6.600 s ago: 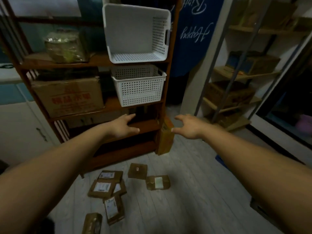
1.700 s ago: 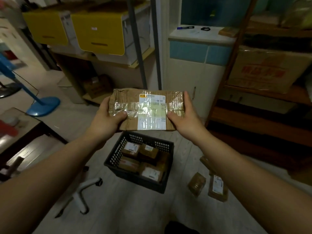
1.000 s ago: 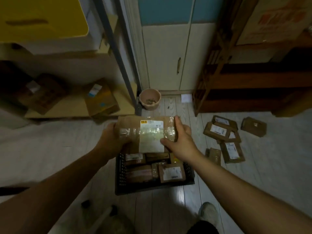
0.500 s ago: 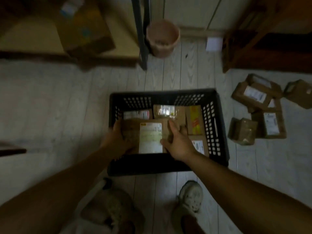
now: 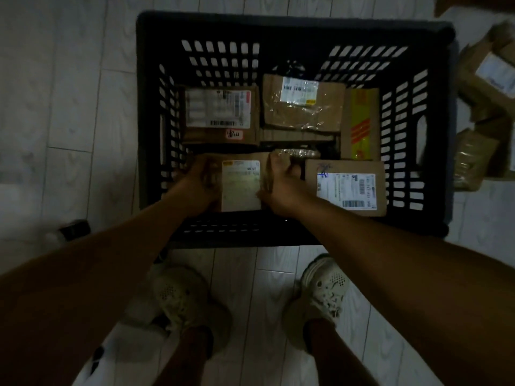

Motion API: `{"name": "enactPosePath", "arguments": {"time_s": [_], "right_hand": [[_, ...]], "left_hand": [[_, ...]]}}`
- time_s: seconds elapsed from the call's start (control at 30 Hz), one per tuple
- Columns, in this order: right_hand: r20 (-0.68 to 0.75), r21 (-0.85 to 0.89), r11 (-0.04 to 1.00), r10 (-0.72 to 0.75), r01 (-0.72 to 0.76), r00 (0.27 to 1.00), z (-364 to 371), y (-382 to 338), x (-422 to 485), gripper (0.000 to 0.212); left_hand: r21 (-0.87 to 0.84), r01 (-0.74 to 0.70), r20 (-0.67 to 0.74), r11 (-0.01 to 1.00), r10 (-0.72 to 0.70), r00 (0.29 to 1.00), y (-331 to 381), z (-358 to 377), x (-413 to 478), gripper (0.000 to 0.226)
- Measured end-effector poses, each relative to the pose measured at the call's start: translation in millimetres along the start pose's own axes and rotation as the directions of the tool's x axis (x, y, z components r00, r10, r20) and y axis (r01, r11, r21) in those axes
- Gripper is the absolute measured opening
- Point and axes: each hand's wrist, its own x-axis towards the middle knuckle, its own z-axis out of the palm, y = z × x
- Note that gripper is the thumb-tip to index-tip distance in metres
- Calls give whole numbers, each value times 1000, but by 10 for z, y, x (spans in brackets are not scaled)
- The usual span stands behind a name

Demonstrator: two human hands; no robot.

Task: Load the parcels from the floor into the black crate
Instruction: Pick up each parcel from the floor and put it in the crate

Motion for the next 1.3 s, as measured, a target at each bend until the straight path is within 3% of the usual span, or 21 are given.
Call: {"name": "enactPosePath", "arguments": {"time_s": [0.2, 0.47, 0.7, 0.9, 1.17, 1.3], "right_hand": [[62, 46, 998, 38, -41, 997, 242, 140, 240, 102], [165, -38, 997, 77, -71, 983, 275, 188, 232, 104], [80, 59, 998, -13, 8, 997, -316, -106, -412, 89], [11, 21, 995, -102, 101, 995, -1344, -414, -1612, 66], [-152, -153, 964, -242, 219, 958, -2512, -626, -3467, 61], [-296, -157, 969, -228, 188, 927, -2835, -463, -4288, 63]], "left_hand": [[202, 111, -70, 973, -98, 993, -100, 267, 222, 81], [383, 139, -17, 913, -143, 990, -69, 413, 109, 72], [630, -99, 118, 771, 31, 992, 383, -201, -424, 77], [348, 18, -37, 937, -6, 999, 1123, -986, -1701, 85], [271, -48, -169, 961, 97, 981, 2108, -1498, -3674, 86], [315, -190, -232, 930, 269, 935, 2488, -1608, -4401, 81]]}}
